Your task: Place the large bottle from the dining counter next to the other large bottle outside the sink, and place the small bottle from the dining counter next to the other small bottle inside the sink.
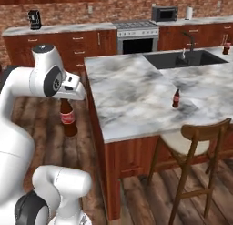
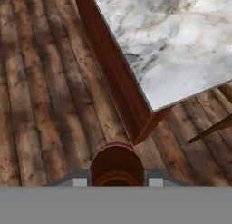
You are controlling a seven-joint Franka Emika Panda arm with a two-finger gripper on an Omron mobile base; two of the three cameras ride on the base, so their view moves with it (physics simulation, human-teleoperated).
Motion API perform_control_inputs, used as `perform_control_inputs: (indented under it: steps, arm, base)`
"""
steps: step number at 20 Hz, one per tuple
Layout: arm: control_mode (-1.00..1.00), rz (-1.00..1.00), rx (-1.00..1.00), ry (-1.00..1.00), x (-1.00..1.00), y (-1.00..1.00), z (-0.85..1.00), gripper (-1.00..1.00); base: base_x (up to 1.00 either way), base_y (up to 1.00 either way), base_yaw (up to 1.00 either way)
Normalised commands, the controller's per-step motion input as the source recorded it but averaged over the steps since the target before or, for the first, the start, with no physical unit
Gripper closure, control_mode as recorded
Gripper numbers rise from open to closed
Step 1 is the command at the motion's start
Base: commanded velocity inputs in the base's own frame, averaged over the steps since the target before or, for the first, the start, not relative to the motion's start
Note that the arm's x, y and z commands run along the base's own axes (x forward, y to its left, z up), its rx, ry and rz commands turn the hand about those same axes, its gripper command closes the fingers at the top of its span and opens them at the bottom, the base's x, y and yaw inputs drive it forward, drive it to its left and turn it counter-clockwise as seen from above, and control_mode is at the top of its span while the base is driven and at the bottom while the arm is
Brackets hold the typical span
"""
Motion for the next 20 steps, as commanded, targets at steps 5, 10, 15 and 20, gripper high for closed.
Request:
perform_control_inputs:
  steps: [5,10,15,20]
  arm:
    - [1.0,0.0,0.0,0.0,0.0,0.0,0.0,1.0]
    - [1.0,0.0,0.0,0.0,0.0,0.0,0.0,1.0]
    - [1.0,0.0,0.0,0.0,0.0,0.0,0.0,1.0]
    - [1.0,0.0,0.0,0.0,0.0,0.0,0.0,1.0]
  base:
    - [0.41,1.0,-0.52]
    - [0.65,1.0,-0.56]
    - [0.66,1.0,-0.56]
    - [0.4,1.0,-0.49]
